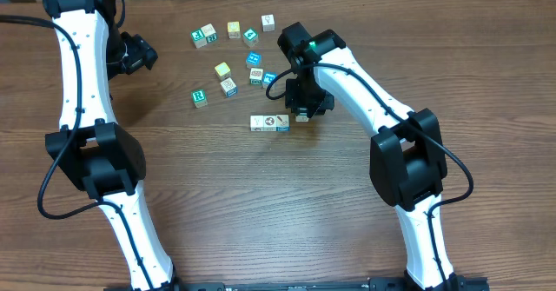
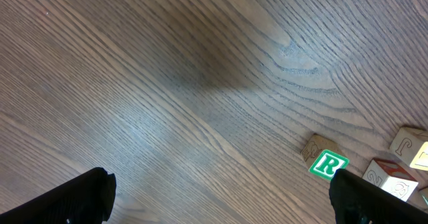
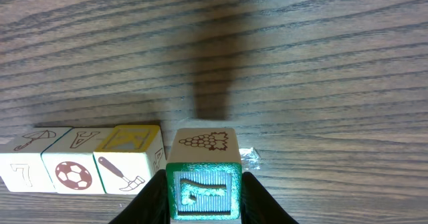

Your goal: Form a horizontal line

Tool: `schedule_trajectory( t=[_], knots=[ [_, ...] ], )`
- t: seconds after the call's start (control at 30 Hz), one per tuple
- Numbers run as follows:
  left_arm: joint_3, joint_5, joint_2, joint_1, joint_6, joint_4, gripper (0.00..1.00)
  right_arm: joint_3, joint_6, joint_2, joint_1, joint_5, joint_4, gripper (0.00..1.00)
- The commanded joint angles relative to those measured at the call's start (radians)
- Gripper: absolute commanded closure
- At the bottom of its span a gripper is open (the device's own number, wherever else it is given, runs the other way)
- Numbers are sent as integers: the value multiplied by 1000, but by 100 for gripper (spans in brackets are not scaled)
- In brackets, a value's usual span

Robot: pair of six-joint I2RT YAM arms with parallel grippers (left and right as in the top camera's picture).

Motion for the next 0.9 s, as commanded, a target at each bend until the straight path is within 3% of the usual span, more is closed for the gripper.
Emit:
schedule_trajectory(
  t=[0.0, 0.87],
  knots=[
    [-2, -2, -6, -7, -3, -2, 0, -5, 5, -44, 4, 18, 4, 73],
    [-2, -2, -6, -7, -3, -2, 0, -6, 5, 2, 4, 19, 5, 73]
  ],
)
